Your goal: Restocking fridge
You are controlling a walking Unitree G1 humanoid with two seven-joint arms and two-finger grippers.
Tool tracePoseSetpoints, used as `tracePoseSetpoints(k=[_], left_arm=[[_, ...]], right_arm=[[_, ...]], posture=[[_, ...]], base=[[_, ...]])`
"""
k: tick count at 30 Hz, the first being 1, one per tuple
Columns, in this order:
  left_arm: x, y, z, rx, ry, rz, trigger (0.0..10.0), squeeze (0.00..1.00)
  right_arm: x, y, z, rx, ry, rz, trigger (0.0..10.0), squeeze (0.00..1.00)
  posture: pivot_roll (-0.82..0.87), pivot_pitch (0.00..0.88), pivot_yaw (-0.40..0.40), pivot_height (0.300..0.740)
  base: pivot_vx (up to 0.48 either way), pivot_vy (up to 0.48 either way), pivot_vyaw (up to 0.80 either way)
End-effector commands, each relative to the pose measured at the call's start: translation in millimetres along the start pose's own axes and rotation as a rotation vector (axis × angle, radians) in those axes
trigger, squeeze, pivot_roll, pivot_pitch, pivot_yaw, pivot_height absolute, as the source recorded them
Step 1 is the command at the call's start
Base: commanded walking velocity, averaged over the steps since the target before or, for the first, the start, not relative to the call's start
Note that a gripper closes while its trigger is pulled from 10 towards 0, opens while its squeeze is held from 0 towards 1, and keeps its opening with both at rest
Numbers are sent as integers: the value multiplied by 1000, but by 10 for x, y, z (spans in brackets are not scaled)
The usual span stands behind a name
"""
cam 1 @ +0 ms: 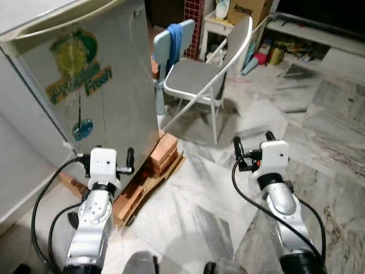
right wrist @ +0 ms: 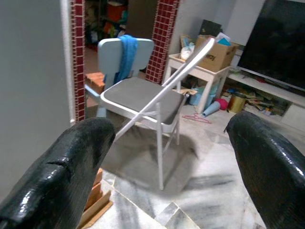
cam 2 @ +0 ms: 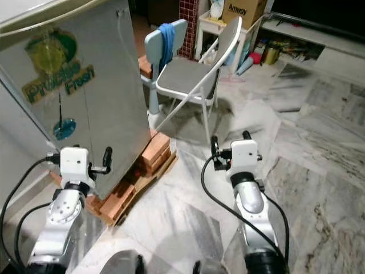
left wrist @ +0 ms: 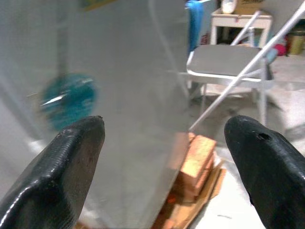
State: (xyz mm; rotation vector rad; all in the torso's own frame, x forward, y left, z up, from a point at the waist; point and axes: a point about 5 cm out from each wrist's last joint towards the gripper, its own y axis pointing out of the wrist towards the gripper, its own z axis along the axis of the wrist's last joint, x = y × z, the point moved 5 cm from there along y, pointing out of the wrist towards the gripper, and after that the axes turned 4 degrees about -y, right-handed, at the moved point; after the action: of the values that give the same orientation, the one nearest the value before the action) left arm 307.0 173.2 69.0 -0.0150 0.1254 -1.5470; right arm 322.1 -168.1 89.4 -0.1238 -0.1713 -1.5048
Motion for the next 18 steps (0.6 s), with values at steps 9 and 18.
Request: tracePoseSetpoints(k=[9,18], left_arm=[[-161,10,41,2,24,44,10000,0],[-97,-30,8,-5,18,36,10000,0]], right_arm=[[-123,105,64,19,10,43,10000,0],[-118,110,41,12,-2,56,10000,0]], posture=[[85,67,-33,740],[87,71,-44,740]], base=[[0,480,0],[0,478,0]])
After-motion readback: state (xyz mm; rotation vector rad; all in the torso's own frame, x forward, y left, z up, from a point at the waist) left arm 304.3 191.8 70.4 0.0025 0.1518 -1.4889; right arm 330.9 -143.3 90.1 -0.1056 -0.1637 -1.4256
